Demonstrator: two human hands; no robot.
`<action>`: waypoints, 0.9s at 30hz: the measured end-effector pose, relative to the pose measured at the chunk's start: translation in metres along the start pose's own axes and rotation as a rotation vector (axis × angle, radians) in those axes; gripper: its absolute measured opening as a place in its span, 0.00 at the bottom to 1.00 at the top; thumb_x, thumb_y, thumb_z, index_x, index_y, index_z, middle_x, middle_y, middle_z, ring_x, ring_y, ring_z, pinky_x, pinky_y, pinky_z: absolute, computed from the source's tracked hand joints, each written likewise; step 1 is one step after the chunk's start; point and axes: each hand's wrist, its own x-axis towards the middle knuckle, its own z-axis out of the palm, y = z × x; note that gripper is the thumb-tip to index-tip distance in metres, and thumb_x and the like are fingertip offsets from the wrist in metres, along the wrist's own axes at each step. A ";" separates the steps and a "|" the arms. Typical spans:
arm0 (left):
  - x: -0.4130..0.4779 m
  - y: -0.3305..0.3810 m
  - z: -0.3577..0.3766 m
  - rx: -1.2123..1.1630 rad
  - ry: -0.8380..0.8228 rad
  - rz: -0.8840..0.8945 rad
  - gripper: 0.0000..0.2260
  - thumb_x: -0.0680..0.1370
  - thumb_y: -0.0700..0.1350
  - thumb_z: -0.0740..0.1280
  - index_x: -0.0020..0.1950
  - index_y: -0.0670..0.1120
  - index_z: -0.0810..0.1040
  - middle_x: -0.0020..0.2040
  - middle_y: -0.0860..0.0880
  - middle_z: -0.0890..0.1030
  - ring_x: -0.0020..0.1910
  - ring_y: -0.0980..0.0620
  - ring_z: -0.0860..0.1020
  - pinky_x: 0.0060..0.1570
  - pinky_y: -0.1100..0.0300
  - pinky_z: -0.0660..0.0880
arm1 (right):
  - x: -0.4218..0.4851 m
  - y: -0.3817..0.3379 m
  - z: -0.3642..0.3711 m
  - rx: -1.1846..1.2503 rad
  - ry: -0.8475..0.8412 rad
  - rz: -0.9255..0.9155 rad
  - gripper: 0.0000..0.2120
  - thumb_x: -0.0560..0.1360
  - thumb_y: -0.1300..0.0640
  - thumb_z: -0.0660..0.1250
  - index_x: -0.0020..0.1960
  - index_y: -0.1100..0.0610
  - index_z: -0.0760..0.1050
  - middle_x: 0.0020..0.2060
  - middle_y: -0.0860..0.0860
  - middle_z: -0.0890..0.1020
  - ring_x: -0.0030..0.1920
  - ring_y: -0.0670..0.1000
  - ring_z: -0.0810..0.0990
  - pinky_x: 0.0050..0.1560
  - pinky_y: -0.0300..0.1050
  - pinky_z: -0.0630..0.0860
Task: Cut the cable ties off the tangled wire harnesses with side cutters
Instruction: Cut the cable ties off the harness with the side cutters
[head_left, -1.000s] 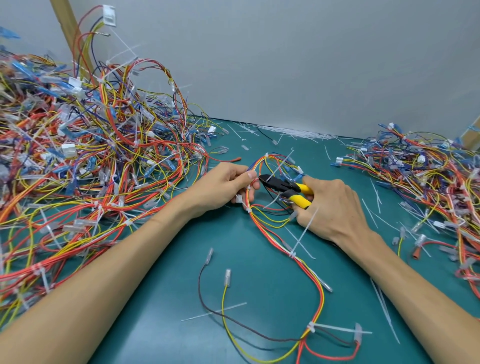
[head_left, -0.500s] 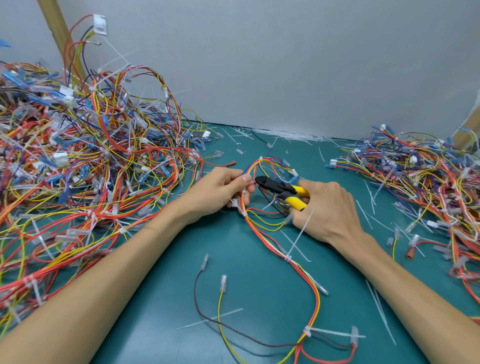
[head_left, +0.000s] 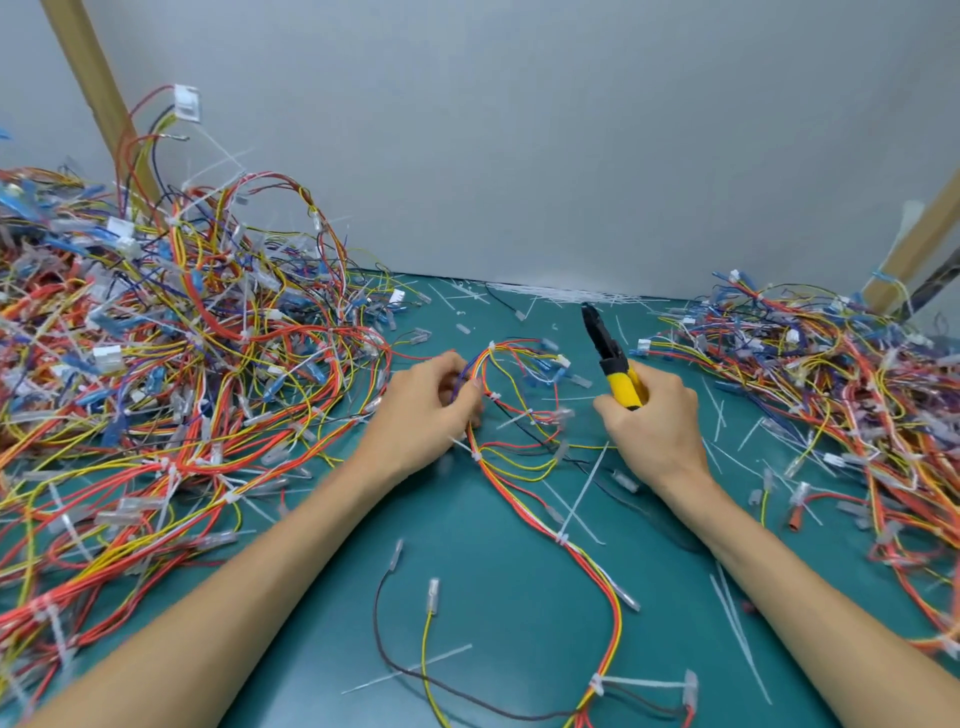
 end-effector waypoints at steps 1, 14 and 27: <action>0.000 0.001 0.001 0.044 0.044 0.021 0.02 0.78 0.40 0.65 0.46 0.43 0.77 0.36 0.52 0.82 0.35 0.57 0.81 0.39 0.69 0.74 | 0.001 0.001 0.000 0.030 0.006 0.030 0.12 0.62 0.54 0.63 0.29 0.57 0.60 0.21 0.48 0.62 0.26 0.48 0.60 0.25 0.41 0.57; -0.003 -0.003 0.003 0.446 -0.100 0.421 0.20 0.75 0.34 0.64 0.63 0.51 0.79 0.66 0.56 0.77 0.69 0.52 0.69 0.66 0.51 0.64 | 0.009 0.013 0.000 0.421 0.033 0.344 0.05 0.59 0.56 0.63 0.31 0.54 0.67 0.27 0.51 0.66 0.34 0.53 0.62 0.37 0.52 0.62; -0.004 -0.003 0.006 0.442 -0.080 0.394 0.05 0.78 0.41 0.67 0.52 0.49 0.77 0.58 0.53 0.75 0.59 0.49 0.73 0.56 0.49 0.68 | 0.010 0.011 -0.001 0.472 0.038 0.361 0.06 0.60 0.56 0.63 0.32 0.55 0.67 0.26 0.49 0.65 0.33 0.52 0.61 0.38 0.51 0.61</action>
